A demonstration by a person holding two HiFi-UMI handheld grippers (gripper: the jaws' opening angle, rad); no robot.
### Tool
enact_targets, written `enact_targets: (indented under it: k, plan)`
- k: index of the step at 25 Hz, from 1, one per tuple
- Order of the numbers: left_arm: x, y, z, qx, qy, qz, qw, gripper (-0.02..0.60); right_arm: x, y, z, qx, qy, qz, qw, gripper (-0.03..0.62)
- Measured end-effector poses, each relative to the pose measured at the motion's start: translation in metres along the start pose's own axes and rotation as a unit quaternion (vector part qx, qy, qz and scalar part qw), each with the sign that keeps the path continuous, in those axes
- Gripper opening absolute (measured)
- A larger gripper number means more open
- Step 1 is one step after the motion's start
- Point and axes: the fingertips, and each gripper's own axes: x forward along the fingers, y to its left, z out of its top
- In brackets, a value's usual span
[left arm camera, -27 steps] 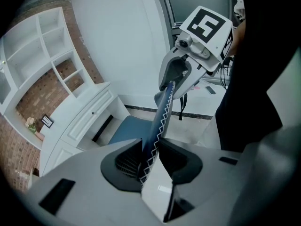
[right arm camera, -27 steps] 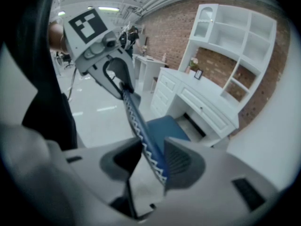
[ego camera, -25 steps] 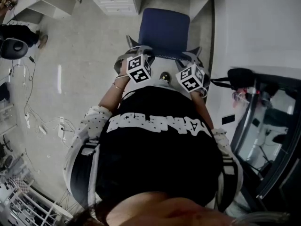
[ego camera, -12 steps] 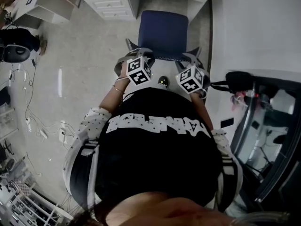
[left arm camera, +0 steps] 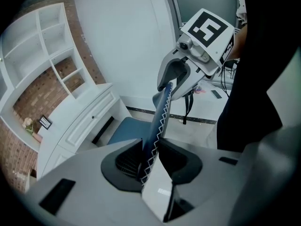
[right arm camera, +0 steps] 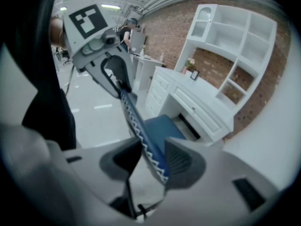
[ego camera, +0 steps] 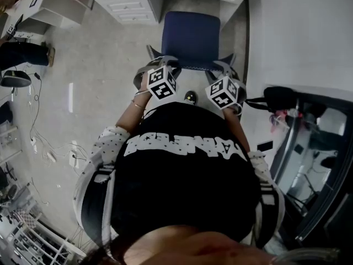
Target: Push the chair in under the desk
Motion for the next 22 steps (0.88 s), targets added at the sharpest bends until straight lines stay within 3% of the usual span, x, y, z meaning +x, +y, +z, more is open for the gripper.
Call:
enact_targets:
  k: [22]
  plan:
    - [0.014, 0.028, 0.007, -0.016, 0.016, 0.021, 0.9995, 0.141, 0.019, -0.026, 0.007, -0.02, -0.019, 0.015, 1.0, 0.17]
